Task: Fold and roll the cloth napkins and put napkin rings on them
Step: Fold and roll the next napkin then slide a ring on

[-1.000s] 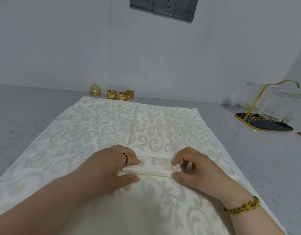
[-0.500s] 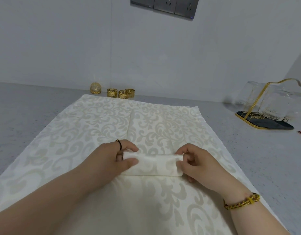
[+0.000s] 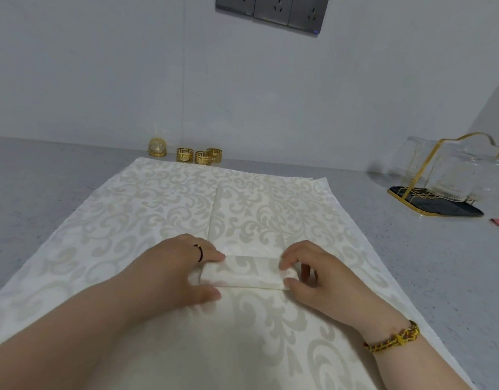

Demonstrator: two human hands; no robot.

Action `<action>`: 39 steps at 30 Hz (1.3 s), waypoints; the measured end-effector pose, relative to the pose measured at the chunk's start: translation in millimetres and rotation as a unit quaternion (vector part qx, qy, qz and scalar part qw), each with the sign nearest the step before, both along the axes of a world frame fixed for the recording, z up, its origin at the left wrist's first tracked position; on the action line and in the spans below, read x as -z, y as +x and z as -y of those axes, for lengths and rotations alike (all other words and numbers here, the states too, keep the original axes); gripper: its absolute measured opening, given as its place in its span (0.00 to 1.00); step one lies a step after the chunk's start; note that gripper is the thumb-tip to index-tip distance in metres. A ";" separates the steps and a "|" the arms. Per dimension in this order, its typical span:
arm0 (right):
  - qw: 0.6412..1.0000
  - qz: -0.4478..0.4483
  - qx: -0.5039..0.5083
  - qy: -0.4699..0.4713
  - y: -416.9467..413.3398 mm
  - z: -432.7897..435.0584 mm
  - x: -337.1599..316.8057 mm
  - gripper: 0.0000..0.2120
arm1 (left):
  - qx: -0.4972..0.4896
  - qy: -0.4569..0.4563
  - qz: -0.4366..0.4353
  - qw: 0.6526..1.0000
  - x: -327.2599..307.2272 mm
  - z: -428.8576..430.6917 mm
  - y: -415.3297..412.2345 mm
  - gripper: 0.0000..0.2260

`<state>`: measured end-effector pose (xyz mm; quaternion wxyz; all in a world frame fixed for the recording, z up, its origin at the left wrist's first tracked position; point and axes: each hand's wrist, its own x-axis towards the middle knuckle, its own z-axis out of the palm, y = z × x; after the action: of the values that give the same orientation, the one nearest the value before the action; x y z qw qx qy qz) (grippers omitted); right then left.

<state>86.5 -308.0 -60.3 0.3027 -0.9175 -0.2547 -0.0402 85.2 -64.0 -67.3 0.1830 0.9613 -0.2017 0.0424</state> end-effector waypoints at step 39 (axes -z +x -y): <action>0.985 -0.088 0.058 0.139 2.9 -3.9 -1.8 0.05 | -0.074 -0.306 -0.101 0.944 1.9 4.6 -0.3 0.02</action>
<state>89.4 -304.1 -58.5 0.4455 -0.8798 -0.1655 -0.0111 84.9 -68.6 -69.2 0.4843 0.8704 -0.0872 0.0180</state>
